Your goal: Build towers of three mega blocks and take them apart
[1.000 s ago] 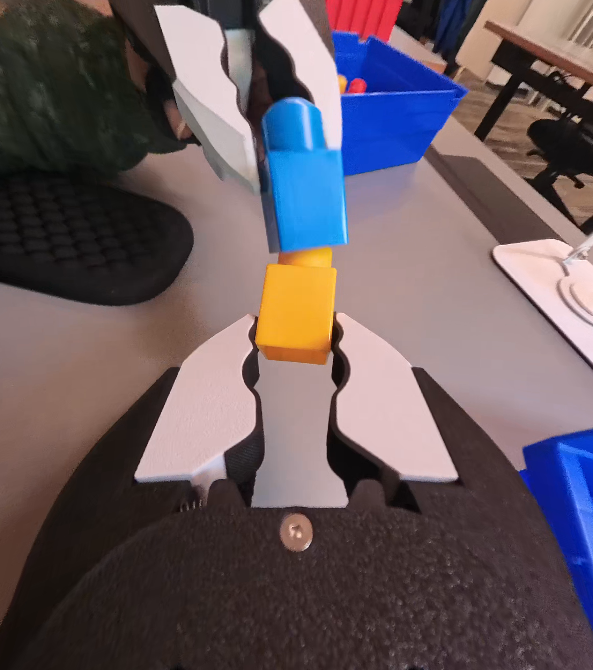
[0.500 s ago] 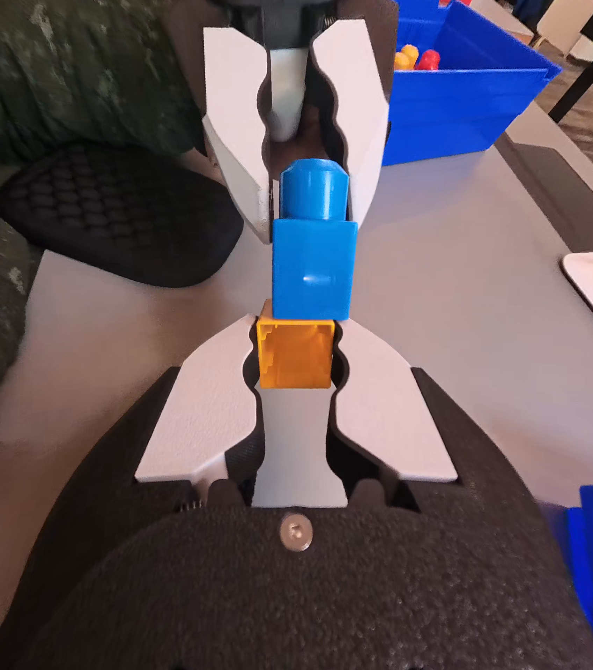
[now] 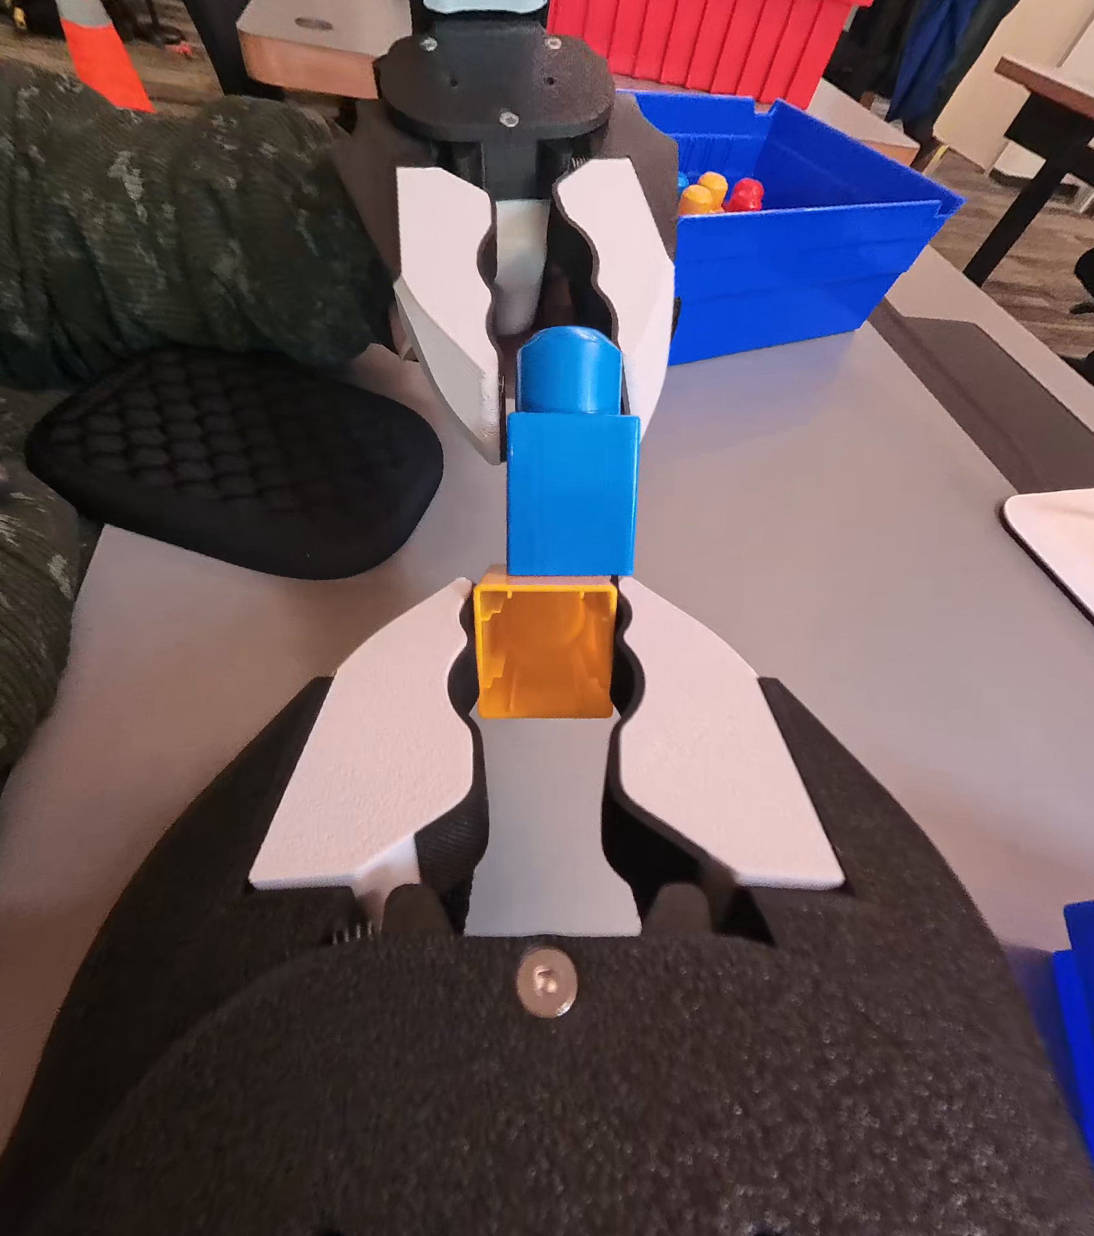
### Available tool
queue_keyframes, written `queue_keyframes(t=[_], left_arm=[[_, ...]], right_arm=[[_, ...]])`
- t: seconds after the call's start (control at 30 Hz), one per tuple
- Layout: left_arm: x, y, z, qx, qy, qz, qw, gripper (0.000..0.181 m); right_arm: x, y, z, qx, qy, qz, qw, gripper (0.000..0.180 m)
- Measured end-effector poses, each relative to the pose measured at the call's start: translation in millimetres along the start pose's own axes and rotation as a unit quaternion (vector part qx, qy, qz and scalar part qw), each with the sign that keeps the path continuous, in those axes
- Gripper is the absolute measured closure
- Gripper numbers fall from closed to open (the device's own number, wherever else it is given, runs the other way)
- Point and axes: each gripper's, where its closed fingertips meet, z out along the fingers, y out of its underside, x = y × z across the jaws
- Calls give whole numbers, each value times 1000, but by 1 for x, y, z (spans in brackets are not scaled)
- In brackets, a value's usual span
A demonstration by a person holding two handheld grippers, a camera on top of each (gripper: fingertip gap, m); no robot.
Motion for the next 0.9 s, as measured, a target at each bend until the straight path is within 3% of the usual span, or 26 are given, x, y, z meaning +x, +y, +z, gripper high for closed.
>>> queue_keyframes(t=[0.13, 0.23, 0.43, 0.7, 0.9], left_arm=[[-3, -14, -7, 40, -1, -17, 999, 149], [-14, -30, -18, 103, -16, -49, 993, 149], [-14, -63, -24, 250, 6, -137, 959, 149], [-6, -72, -17, 275, 32, -169, 946, 149], [-6, -69, -7, 272, 50, -221, 935, 149]], right_arm=[[3, -11, -6, 32, 8, 12, 999, 143], [17, -35, -24, 126, 20, 59, 990, 143], [30, -79, -65, 332, -9, 160, 929, 143], [19, -91, -60, 369, -38, 194, 908, 143], [22, -92, -63, 374, -1, 176, 910, 143]])
